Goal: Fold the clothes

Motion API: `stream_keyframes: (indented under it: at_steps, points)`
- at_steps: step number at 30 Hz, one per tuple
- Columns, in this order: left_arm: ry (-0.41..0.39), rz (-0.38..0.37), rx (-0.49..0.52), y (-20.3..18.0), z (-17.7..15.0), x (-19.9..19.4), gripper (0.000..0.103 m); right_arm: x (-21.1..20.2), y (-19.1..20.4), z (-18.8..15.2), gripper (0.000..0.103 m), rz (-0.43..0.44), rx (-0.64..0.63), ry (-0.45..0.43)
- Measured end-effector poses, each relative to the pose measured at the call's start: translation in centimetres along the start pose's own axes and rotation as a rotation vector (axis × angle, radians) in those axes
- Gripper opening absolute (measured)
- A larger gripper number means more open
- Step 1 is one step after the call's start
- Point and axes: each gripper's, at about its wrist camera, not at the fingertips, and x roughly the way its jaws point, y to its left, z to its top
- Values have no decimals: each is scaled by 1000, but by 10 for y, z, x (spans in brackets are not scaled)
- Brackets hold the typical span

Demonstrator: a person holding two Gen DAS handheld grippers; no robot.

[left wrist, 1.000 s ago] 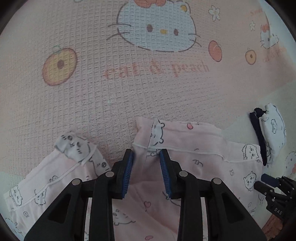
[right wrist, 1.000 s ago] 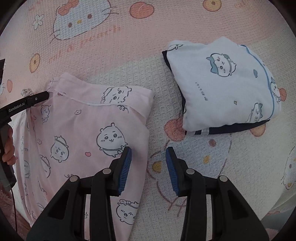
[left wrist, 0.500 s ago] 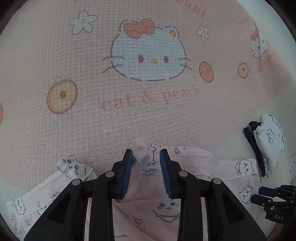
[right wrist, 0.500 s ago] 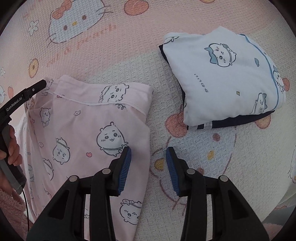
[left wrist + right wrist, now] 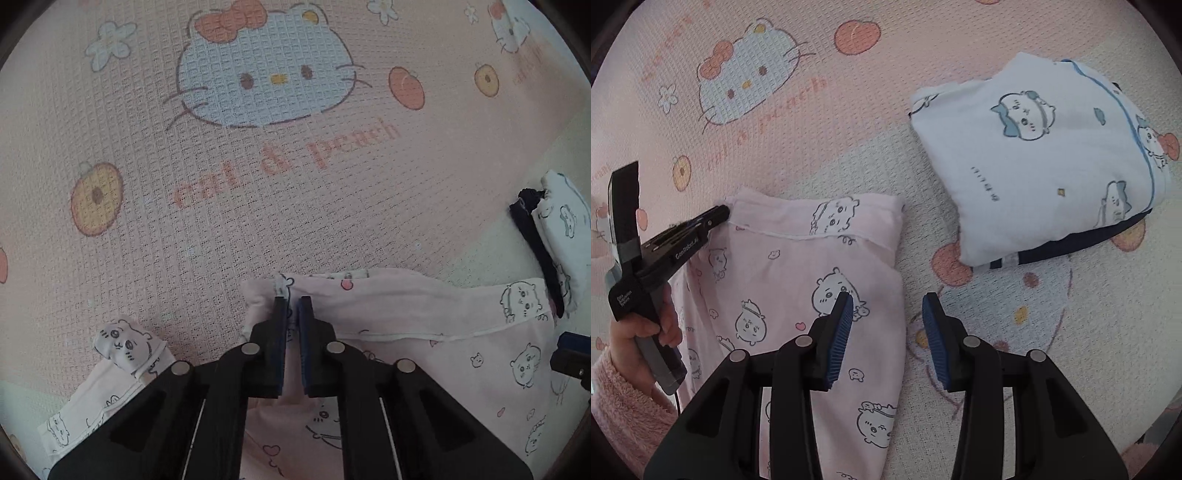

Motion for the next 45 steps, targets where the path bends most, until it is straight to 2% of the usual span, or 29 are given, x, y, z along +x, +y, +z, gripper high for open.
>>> stream_keyframes:
  at_steps: [6,8,12,14,18,20,21,22,23,24,27,33,36,40,45]
  points:
    - [-32,10,-66,37,-10,-22,4,5,4,14,40,-31,-1,46]
    - [-47,-20,-82,48,-16,-29,4,12,6,19,40,-17,4,76]
    - [-70,-40,-84,61,-29,-43,4,19,16,34,41,71,-11,51]
    - [-92,-63,-82,61,-37,-51,4,30,21,42,48,104,-21,67]
    - [-125,-86,-87,61,-45,-61,4,55,32,48,53,236,-62,87]
    - [-134,-93,-95,62,-46,-62,4,59,37,46,56,264,-65,62]
    - [-139,-96,-96,64,-47,-65,4,59,39,45,51,264,-71,47]
    - [-141,-90,-93,63,-47,-66,4,59,41,45,27,260,-82,46]
    - [-140,-86,-87,63,-48,-67,4,60,41,44,11,279,-85,60]
    - [-142,-82,-82,63,-48,-69,4,64,42,45,5,303,-76,79]
    - [-149,-78,-66,58,-48,-70,4,53,51,43,4,201,-118,5]
    - [-145,0,1,36,-34,-59,4,-5,59,38,4,37,-237,-162]
    - [-109,54,-22,42,-30,-50,4,-8,46,36,4,-24,-219,-135]
    - [-123,5,-83,59,-40,-64,4,-1,34,39,8,-42,-215,-103]
    - [-116,-24,-127,73,-66,-83,4,34,53,54,12,-6,-262,-37]
